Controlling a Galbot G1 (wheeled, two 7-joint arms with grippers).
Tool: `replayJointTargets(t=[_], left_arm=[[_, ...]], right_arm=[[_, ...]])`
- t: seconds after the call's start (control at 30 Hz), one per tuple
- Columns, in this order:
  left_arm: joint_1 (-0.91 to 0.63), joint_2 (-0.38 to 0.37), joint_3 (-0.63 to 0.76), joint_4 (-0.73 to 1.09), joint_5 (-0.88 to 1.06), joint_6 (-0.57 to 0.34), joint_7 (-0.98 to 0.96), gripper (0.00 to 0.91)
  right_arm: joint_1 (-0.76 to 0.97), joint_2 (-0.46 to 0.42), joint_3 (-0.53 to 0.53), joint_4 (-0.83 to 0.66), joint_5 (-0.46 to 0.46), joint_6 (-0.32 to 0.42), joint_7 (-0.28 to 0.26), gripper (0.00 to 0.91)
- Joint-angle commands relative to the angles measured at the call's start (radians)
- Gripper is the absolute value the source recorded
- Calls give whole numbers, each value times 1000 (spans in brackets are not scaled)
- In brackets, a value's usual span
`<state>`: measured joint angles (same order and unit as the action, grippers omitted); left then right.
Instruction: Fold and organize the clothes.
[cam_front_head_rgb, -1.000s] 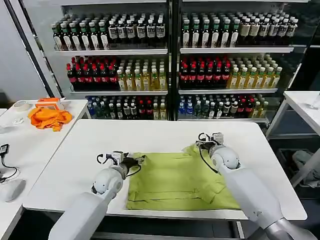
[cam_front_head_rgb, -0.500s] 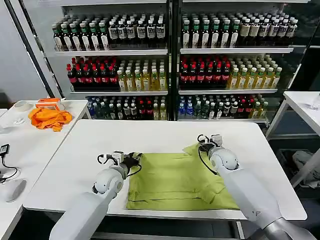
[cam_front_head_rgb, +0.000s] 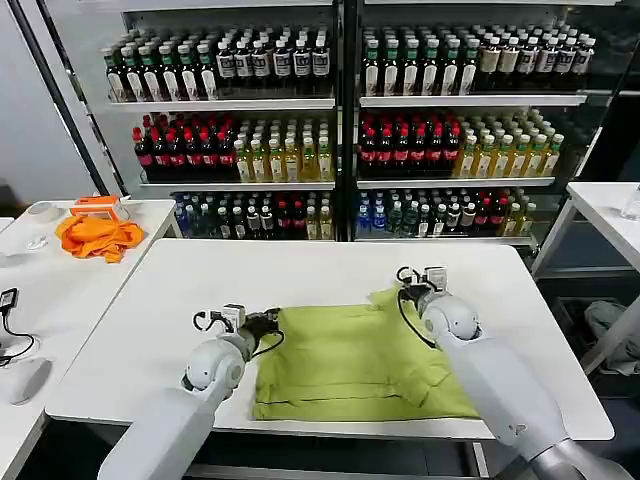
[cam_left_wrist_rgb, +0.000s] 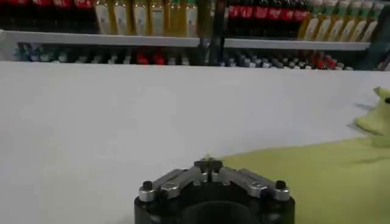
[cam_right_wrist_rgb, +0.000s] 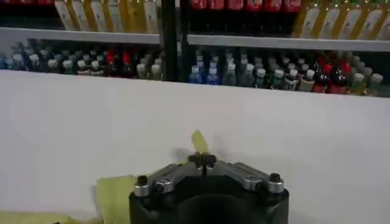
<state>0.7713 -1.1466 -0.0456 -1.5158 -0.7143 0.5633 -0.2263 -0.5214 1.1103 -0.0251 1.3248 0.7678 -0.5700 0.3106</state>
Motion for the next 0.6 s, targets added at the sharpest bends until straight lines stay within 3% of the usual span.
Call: replayJointTargets(t=[0.03, 0.6], left_arm=[[17, 11, -21, -43, 1, -9, 0, 20], [126, 73, -76, -305, -22, -3, -14, 20]], right_arm=[[-19, -10, 30, 62, -3, 2, 3, 0], [-232, -127, 175, 423, 9, -8, 28, 0]])
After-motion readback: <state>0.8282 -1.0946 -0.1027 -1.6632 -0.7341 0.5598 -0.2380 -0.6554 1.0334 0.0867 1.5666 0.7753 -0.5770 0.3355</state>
